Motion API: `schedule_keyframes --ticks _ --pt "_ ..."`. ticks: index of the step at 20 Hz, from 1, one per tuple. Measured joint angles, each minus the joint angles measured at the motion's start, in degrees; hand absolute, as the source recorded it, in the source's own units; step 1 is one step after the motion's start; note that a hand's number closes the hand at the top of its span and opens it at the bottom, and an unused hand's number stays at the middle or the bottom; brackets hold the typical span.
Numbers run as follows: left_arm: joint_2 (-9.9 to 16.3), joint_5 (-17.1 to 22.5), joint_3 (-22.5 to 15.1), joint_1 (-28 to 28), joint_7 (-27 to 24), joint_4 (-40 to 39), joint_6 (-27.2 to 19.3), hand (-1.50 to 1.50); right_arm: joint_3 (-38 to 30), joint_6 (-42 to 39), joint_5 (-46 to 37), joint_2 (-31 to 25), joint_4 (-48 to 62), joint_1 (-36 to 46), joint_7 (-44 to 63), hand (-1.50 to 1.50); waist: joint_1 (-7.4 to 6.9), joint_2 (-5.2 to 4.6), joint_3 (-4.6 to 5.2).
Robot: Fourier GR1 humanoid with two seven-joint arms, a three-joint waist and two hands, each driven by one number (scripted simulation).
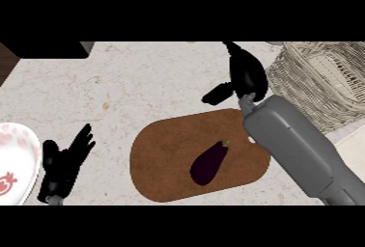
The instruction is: Pick the eggplant from the cutting board and place it in the basket
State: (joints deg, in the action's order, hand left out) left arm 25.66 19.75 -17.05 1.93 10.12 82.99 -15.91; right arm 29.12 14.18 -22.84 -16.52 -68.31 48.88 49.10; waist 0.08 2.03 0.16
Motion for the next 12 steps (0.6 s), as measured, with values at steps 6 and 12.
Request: schedule_keyframes --ticks 6,12 --pt "0.42 1.01 1.27 1.32 -0.63 0.22 0.76 0.0 -1.82 -18.86 7.88 -3.31 -2.48 10.79 11.91 -1.5 0.85 0.06 -0.24" --pt "0.71 1.64 2.07 2.27 -0.49 0.67 1.07 0.0 -3.24 -27.86 19.38 -4.32 -2.53 16.15 16.39 -1.5 1.58 -0.04 -0.37"
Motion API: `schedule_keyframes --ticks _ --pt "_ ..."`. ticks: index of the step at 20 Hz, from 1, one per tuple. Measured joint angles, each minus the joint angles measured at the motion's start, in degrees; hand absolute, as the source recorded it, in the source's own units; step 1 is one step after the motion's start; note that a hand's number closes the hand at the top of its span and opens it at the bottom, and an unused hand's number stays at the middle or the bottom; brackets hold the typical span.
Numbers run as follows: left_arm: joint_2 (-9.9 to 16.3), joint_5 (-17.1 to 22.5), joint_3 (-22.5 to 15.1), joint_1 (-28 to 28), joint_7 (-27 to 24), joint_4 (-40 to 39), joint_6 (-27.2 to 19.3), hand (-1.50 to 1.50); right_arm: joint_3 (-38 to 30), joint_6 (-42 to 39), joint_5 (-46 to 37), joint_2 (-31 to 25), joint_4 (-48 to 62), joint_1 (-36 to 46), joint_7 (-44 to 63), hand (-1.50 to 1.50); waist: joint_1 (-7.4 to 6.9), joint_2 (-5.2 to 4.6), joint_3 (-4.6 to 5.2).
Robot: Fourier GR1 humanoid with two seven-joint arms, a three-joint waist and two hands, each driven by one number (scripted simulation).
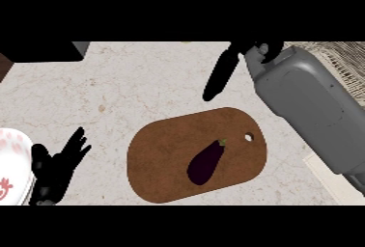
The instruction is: Pick the eggplant from the cutting board and place it in the basket
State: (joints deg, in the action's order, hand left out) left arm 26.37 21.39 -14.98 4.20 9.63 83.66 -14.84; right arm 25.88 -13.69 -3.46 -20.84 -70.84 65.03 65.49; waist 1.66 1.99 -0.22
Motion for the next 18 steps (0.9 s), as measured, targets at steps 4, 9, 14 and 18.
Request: schedule_keyframes --ticks 4,9,14,18 --pt "-0.25 -0.09 0.15 0.86 -0.79 0.46 0.01 0.0 0.11 -3.11 6.15 -2.15 0.12 2.02 1.26 -1.5 0.35 -0.07 -0.09" --pt "-0.17 -0.3 0.51 1.35 -1.07 0.63 0.06 0.0 1.07 -4.77 11.78 -3.78 -1.05 3.81 2.91 -1.5 0.58 -0.24 -0.21" --pt "0.02 -0.08 1.2 1.36 -0.71 0.21 0.45 0.0 2.87 -4.43 14.76 -5.4 -3.7 3.23 4.09 -1.5 0.87 -0.41 -0.38" --pt "-0.22 0.04 1.48 1.49 -1.47 0.42 1.18 0.0 5.06 -2.93 14.75 -5.54 -5.58 1.08 4.2 -1.5 0.45 -0.64 -0.36"
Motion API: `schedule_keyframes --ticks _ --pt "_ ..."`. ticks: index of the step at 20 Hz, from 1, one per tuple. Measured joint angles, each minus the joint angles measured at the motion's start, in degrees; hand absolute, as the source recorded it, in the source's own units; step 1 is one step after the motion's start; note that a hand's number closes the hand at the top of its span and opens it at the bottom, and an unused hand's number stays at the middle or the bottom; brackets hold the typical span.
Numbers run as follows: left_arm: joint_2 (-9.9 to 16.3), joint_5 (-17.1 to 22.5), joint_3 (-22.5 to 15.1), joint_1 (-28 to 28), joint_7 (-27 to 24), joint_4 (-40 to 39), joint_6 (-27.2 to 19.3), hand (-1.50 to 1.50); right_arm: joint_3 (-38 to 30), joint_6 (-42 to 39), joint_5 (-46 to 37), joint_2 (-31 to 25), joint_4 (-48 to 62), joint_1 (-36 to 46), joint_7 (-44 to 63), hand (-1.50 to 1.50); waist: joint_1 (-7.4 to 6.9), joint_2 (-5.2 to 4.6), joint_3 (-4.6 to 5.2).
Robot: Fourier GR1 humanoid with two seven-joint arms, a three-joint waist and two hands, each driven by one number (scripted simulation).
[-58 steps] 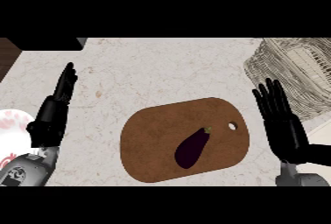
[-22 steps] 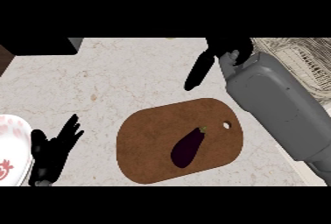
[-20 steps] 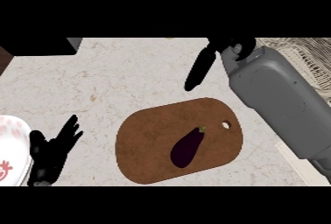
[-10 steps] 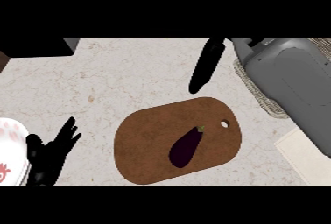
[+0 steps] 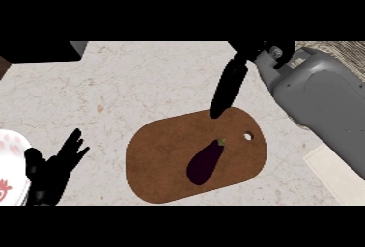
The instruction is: Pick the eggplant from the cutting board and place it in the basket
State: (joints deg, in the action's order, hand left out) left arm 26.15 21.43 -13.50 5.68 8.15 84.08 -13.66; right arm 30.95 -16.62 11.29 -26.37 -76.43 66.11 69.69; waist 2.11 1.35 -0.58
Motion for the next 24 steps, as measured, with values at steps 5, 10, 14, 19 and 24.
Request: schedule_keyframes --ticks 5,10,14,19,24 --pt "-0.52 -0.53 0.03 -0.09 0.12 0.12 -0.33 0.0 2.69 2.77 -1.18 0.34 -2.63 -3.05 0.23 -1.5 -0.27 -0.16 -0.07" --pt "-0.6 -1.16 -0.01 -0.14 0.25 0.2 -0.29 0.0 6.88 5.3 -2.93 0.87 -4.1 -7.64 0.19 -1.5 -0.37 -0.27 -0.11" --pt "-0.68 -1.29 0.11 -0.18 0.11 0.19 0.27 0.0 9.12 6.82 -4.13 1.12 -5.1 -10.95 -0.5 -1.5 -0.6 -0.37 -0.1" --pt "-0.71 -1.35 0.35 0.11 0.11 0.44 0.81 0.0 11.66 8.94 -6.36 0.91 -7.65 -15.45 -0.97 -1.5 -0.6 -0.35 -0.1" --pt "-1.44 -2.03 0.22 -0.28 0.84 0.44 0.23 0.0 12.21 10.62 -8.27 0.42 -8.38 -17.79 -1.79 -1.5 -0.97 -0.47 -0.19"
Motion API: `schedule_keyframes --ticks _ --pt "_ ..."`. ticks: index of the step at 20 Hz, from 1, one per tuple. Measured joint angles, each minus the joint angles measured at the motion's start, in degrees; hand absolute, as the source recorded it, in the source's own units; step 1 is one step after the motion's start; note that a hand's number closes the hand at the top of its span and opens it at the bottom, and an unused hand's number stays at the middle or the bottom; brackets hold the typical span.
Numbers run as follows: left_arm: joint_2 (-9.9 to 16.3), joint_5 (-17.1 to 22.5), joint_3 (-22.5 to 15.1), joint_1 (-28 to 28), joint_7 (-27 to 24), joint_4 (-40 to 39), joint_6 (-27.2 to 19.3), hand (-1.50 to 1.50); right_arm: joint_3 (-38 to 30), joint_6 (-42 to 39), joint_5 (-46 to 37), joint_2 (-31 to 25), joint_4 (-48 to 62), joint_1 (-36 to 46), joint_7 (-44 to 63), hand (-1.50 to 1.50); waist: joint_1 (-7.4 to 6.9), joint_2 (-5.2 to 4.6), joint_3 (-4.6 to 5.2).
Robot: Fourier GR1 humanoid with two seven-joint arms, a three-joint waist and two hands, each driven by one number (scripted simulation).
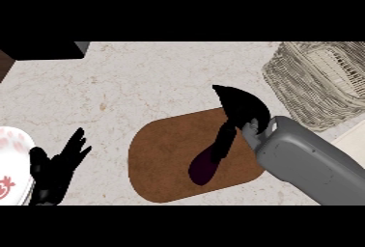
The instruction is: Pick the eggplant from the cutting board and place it in the basket
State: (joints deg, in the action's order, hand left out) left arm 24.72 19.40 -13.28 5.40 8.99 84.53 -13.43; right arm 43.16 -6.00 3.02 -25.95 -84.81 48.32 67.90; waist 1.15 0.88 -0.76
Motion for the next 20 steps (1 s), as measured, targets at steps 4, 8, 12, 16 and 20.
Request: schedule_keyframes --ticks 4,8,12,16,20 --pt "0.6 0.64 0.96 -0.12 -0.41 -0.38 1.67 0.0 1.24 1.37 -2.69 0.76 -0.36 -2.39 -0.28 -1.5 -0.2 -0.06 0.06" --pt "0.41 0.44 1.09 -0.22 0.07 -0.29 1.81 0.0 1.77 2.51 -4.64 1.79 -0.96 -4.05 0.0 -1.5 -0.34 -0.09 0.09" --pt "-0.24 -0.54 0.66 -0.48 0.79 -0.13 1.16 0.0 2.35 3.51 -6.95 3.4 0.01 -5.51 -0.74 -1.5 -0.61 -0.16 0.01" --pt "0.3 -0.05 1.39 -0.5 1.2 0.19 2.28 0.0 2.78 3.76 -8.01 4.41 0.46 -6.88 -0.73 -1.5 -0.75 -0.2 0.13" --pt "-0.1 -0.61 1.34 -0.55 1.1 -0.2 2.28 0.0 4.04 3.63 -8.34 5.44 2.34 -8.93 -1.02 -1.5 -0.76 -0.25 0.09"
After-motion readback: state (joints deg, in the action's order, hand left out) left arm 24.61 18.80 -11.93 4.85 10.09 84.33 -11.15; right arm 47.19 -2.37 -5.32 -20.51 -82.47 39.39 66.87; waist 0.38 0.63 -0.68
